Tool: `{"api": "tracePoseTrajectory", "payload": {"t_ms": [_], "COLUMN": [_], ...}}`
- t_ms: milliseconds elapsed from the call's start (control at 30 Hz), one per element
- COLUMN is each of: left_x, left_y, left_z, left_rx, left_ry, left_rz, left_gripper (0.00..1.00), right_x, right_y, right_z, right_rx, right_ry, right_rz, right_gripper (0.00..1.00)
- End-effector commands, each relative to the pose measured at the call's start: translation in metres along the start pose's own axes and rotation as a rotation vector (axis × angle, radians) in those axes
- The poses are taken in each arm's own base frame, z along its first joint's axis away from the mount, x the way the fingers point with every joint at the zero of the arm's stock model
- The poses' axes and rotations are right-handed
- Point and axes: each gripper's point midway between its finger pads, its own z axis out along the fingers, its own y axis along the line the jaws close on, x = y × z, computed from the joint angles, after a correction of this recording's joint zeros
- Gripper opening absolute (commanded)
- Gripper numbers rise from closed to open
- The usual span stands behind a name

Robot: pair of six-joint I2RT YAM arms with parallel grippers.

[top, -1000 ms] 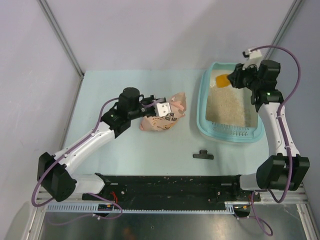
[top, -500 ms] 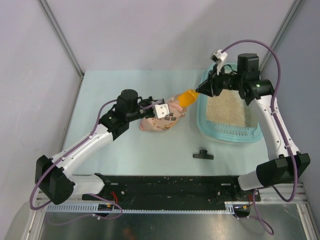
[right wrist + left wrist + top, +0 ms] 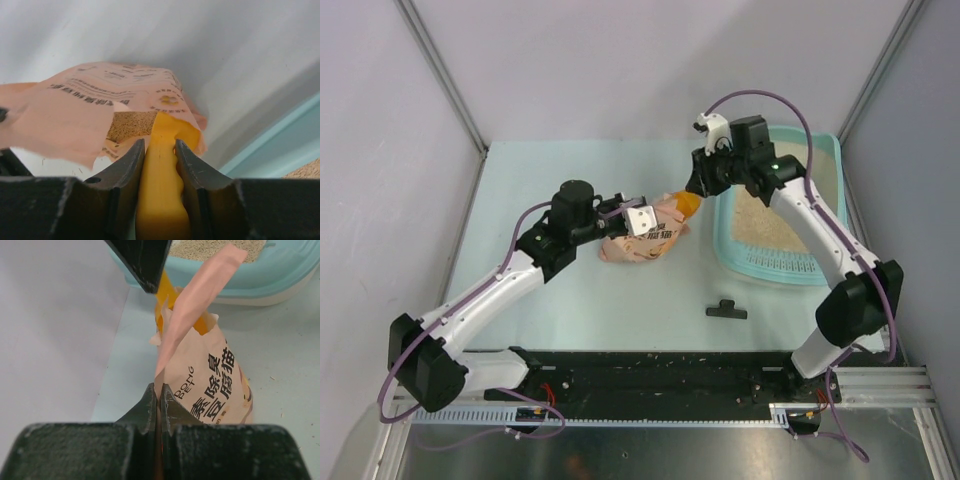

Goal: Fill the litter box with clean litter

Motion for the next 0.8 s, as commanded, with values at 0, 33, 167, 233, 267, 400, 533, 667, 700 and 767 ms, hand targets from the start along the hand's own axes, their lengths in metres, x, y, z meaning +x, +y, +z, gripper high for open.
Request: {"api": "tracePoseTrajectory", "payload": {"t_ms": [0,33,167,233,267,400,533,667,700,767], "left_x": [-0.054,-0.053,-0.057,-0.058,-0.058,-0.057,-0.057,-0.054,-0.053,-0.050], "left_y": [0.022,0.024,0.032,0.035,0.036,0.037,0.037,0.036,0.035,0.035], "left_z": [-0.008,-0.007,-0.002,-0.002,-0.002,-0.002,0.001,0.003,0.003,0.005], "left_rx": [-0.063,-0.071,-0.108,-0.122,-0.128,-0.134,-0.133,-0.132,-0.130,-0.131], "left_ry": [-0.169,-0.163,-0.187,-0.193,-0.191,-0.190,-0.189,-0.180,-0.178,-0.172], "left_rz": [-0.021,-0.037,-0.065,-0.072,-0.078,-0.079,-0.092,-0.109,-0.108,-0.113], "left_gripper": [0.00,0.00,0.00,0.00,0.00,0.00,0.00,0.00,0.00,0.00], "right_x": [-0.021,-0.010,0.011,0.020,0.029,0.055,0.085,0.102,0.105,0.104], "right_y": [-0.024,-0.023,-0.025,-0.026,-0.029,-0.030,-0.020,0.003,0.007,0.019], "right_z": [0.016,0.023,0.041,0.049,0.055,0.067,0.075,0.081,0.083,0.086], "right_rx": [0.225,0.225,0.243,0.244,0.251,0.244,0.192,0.071,0.053,-0.015], "right_ry": [-0.075,-0.052,-0.021,0.008,0.032,0.086,0.149,0.191,0.198,0.194], "right_rz": [0.042,0.040,0.031,0.032,0.039,0.075,0.179,0.302,0.320,0.368], "right_gripper": [0.00,0.00,0.00,0.00,0.00,0.00,0.00,0.00,0.00,0.00]}}
